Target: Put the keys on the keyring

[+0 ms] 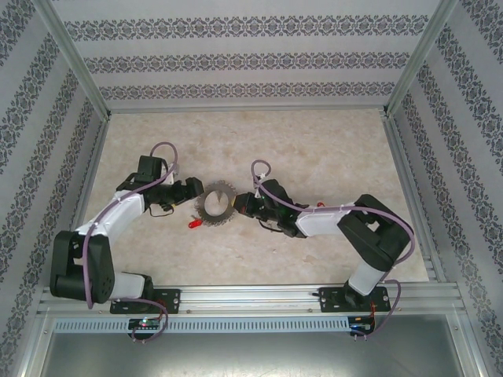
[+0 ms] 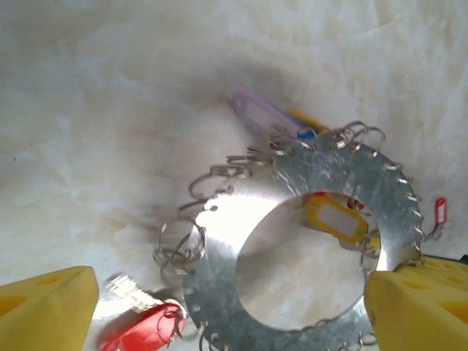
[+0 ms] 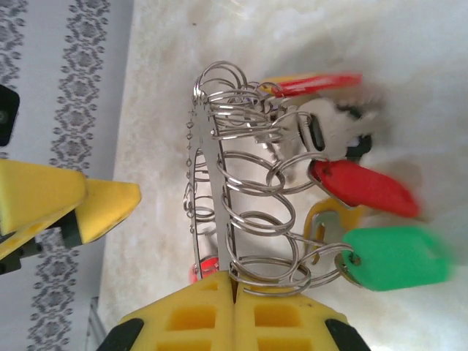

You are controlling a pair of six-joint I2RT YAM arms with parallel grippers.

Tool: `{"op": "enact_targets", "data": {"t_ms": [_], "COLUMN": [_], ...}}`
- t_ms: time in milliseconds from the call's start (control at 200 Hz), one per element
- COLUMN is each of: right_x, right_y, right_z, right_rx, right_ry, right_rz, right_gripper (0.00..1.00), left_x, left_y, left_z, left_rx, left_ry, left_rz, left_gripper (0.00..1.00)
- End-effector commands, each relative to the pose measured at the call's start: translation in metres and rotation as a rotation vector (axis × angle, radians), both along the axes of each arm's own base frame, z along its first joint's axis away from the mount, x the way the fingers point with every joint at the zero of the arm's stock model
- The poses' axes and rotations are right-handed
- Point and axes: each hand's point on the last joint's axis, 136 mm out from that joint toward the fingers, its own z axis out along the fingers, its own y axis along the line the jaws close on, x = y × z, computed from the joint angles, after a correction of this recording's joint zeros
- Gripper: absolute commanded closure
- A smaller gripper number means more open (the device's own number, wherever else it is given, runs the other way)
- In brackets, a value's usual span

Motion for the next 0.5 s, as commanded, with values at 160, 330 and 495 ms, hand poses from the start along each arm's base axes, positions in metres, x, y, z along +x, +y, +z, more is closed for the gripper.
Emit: {"op": "enact_targets", "data": {"t_ms": [160, 330, 495], "right_x": [0.004, 0.005, 0.01], "right_y": [-0.006, -0.014, -0.024], "right_z": [0.11, 0.147, 0.16], "right_rx": [0.252, 0.32, 0.343], "right_ry": [-0.137, -0.172, -0.193], "right_rz": [0.158, 0.214, 0.214], "right_gripper": [0.99, 0.98, 0.97], "left_x": [0.021, 0.029, 0.031], "left_y": [-0.03, -0.046, -0.053], "left_z": [0.064, 0.106, 0.135], "left_rx": [-0.216, -0.345, -0.433], "left_ry": [-0.168, -0.251, -0.306], "left_rz": [-0.045, -0.105, -0.125], "left_gripper": [0.0, 0.06, 0.31]}}
